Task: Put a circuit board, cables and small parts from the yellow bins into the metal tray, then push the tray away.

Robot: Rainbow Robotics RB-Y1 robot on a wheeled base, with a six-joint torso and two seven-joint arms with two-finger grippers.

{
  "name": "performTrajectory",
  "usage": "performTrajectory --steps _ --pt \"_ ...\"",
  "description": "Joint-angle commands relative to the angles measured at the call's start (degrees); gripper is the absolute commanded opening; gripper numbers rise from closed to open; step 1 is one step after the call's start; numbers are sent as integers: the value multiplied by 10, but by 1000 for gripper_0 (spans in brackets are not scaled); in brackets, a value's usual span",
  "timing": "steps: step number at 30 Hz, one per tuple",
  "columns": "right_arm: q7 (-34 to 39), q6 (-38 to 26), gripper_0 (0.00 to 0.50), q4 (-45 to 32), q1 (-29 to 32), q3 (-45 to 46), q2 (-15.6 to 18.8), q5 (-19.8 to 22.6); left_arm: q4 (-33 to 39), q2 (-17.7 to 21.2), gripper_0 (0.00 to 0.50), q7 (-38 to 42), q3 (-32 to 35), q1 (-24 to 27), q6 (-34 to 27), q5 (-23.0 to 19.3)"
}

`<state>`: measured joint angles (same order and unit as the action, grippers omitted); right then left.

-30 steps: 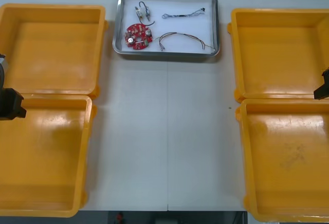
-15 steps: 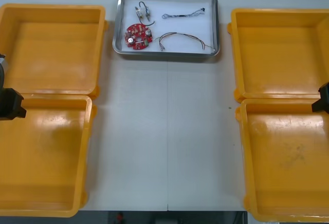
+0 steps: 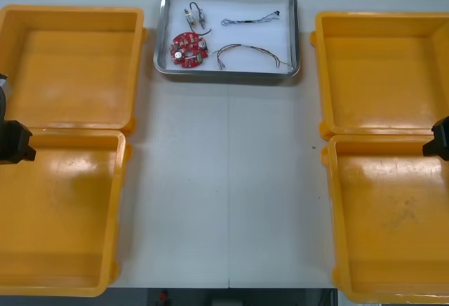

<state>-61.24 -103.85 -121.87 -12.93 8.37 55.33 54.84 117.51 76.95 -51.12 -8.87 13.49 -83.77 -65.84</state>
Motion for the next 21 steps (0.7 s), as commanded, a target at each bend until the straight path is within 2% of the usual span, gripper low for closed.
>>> performTrajectory --steps 1,8,14,21 --pt "-54 14 500 -3 23 37 -4 1 10 28 500 -27 15 -7 3 -3" --pt "-45 19 500 6 25 41 -8 12 10 28 500 -27 15 -7 3 -3" --pt "-35 20 500 7 25 41 -30 -6 10 28 500 -27 15 -7 3 -3" --pt "-27 28 500 26 25 41 -43 -4 10 28 500 -27 15 -7 3 -3"
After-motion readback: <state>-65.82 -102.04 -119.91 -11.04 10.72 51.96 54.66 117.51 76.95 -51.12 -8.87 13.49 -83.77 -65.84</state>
